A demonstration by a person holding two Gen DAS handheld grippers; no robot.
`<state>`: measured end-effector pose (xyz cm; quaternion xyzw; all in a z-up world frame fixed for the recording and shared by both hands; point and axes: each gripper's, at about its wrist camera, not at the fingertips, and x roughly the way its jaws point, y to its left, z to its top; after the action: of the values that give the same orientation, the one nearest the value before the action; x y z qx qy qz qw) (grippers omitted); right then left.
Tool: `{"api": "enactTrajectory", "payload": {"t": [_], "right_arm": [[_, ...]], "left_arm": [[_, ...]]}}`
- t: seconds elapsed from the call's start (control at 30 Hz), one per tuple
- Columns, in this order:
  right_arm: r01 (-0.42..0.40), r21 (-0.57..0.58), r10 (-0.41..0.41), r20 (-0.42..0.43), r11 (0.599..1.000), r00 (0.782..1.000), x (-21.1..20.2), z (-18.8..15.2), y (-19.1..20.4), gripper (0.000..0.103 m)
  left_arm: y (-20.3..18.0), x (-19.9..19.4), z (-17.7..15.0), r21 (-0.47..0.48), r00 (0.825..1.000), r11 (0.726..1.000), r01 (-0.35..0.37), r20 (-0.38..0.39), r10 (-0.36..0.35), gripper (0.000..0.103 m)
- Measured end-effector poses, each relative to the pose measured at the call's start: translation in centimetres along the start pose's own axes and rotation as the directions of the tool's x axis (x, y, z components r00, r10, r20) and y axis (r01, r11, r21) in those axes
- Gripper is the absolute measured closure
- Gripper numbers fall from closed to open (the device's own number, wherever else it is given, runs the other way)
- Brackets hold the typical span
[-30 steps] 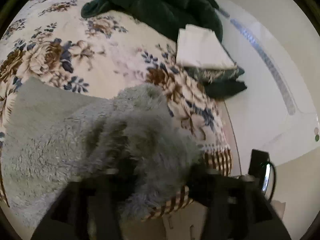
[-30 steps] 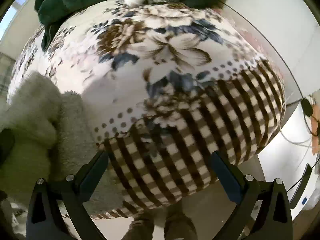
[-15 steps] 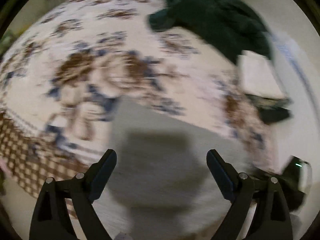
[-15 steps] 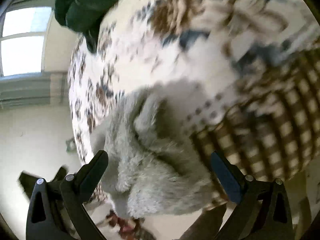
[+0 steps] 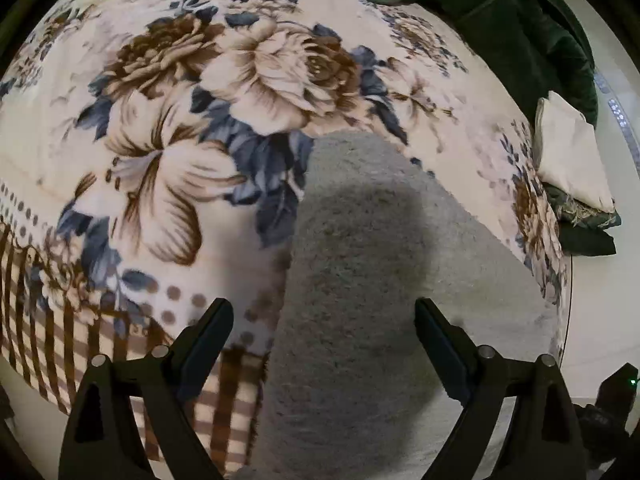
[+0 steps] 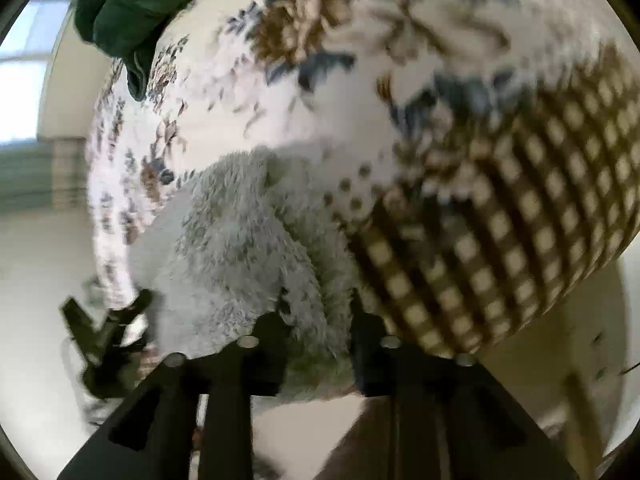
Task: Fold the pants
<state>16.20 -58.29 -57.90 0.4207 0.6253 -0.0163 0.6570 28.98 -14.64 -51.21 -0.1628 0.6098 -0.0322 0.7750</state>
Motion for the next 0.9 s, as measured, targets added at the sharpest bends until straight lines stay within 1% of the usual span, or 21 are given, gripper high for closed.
{"api": "enactTrajectory", "payload": {"t": [0.03,0.07,0.1,0.13,0.23,0.27,0.3,0.33,0.37,0.43,0.47,0.5,0.57,0.6,0.63,0.7,0.73,0.77,0.8,0.87,0.9], "right_arm": [[-0.030,0.014,0.030,-0.004,0.999,1.000,-0.1,-0.2,-0.2,0.057],[-0.065,0.028,0.064,0.008,0.998,0.998,-0.5,-0.7,-0.3,0.044],[-0.095,0.035,0.095,0.018,0.995,0.995,-0.7,-1.2,-0.5,0.036],[-0.113,0.041,0.112,0.013,0.993,0.994,-0.5,-1.5,-0.6,0.033],[-0.138,0.058,0.141,-0.057,0.989,0.988,1.7,-2.1,-1.1,0.032],[-0.145,0.062,0.150,-0.084,0.987,0.985,2.5,-2.2,-1.4,0.038],[-0.146,0.076,0.152,-0.082,0.986,0.985,3.3,-2.8,-1.5,0.083],[-0.137,0.080,0.144,-0.090,0.987,0.985,3.8,-3.2,-1.3,0.098],[-0.129,0.073,0.135,-0.087,0.989,0.987,3.6,-3.9,-1.1,0.097],[-0.062,0.008,0.063,-0.019,0.998,0.998,1.9,-5.1,-0.5,0.098],[-0.031,0.007,0.032,-0.005,0.999,0.999,1.4,-5.7,-0.9,0.098],[0.015,0.032,-0.014,-0.011,0.999,1.000,1.3,-5.9,-1.9,0.097],[0.117,0.076,-0.108,-0.119,0.990,0.987,3.2,-6.0,-4.2,0.097],[0.130,0.081,-0.115,-0.168,0.988,0.979,4.1,-5.9,-4.6,0.093],[0.124,0.089,-0.105,-0.188,0.988,0.976,4.4,-5.8,-4.8,0.086],[0.104,0.074,-0.090,-0.173,0.992,0.981,3.4,-5.5,-3.8,0.058],[0.078,0.048,-0.071,-0.135,0.996,0.988,2.2,-5.2,-2.8,0.053],[0.057,0.032,-0.054,-0.097,0.998,0.994,1.2,-5.0,-2.0,0.046],[0.031,0.014,-0.031,-0.034,0.999,0.999,-0.4,-4.7,-1.0,0.038],[-0.011,-0.025,0.012,0.067,1.000,0.998,-2.4,-3.6,0.7,0.026],[-0.021,-0.040,0.024,0.088,0.999,0.996,-2.6,-2.8,1.2,0.025]], "left_arm": [[-0.3,-0.2,0.0,0.010,1.000,1.000,0.003,0.002,-0.003,0.011],[-0.6,-0.3,-0.1,0.019,1.000,1.000,0.003,0.003,-0.003,0.011],[-0.8,-0.4,-0.1,0.021,1.000,1.000,0.008,0.006,-0.008,0.011],[-0.7,-0.5,0.0,0.024,1.000,1.000,0.015,0.007,-0.016,0.011],[-0.9,-0.6,0.1,0.023,1.000,1.000,0.017,0.012,-0.017,0.011],[-0.9,-0.6,0.1,0.024,1.000,1.000,0.017,0.015,-0.017,0.011],[-0.9,-0.6,0.1,0.025,1.000,1.000,0.007,0.019,-0.007,0.011],[-0.9,-0.6,0.1,0.027,1.000,1.000,0.003,0.022,-0.004,0.011],[-0.9,-0.5,0.1,0.032,1.000,1.000,0.001,0.022,-0.002,0.011],[-0.6,-0.4,0.0,0.028,1.000,1.000,-0.010,0.019,0.010,0.011],[-0.3,-0.4,0.0,0.020,1.000,1.000,-0.004,0.015,0.004,0.011],[0.0,-0.4,-0.1,0.008,1.000,1.000,0.000,0.012,0.000,0.011],[0.3,-0.5,-0.2,-0.011,1.000,1.000,0.018,0.010,-0.018,0.011],[0.4,-0.7,-0.2,-0.019,0.999,0.999,0.032,0.010,-0.031,0.011],[0.2,-0.8,-0.3,-0.020,1.000,0.999,0.028,0.012,-0.028,0.011],[-0.1,-1.2,-0.2,-0.006,0.999,0.999,0.034,0.021,-0.034,0.011],[-0.2,-1.3,-0.2,-0.003,0.999,0.999,0.035,0.024,-0.035,0.011],[-0.3,-1.5,-0.1,0.000,0.999,0.999,0.038,0.029,-0.038,0.011],[-0.4,-1.6,0.0,0.001,0.999,0.999,0.045,0.031,-0.045,0.011],[-0.4,-1.8,0.2,0.000,0.998,0.999,0.051,0.040,-0.051,0.011],[-0.4,-2.0,0.5,-0.004,0.997,0.998,0.055,0.048,-0.055,0.011]]}}
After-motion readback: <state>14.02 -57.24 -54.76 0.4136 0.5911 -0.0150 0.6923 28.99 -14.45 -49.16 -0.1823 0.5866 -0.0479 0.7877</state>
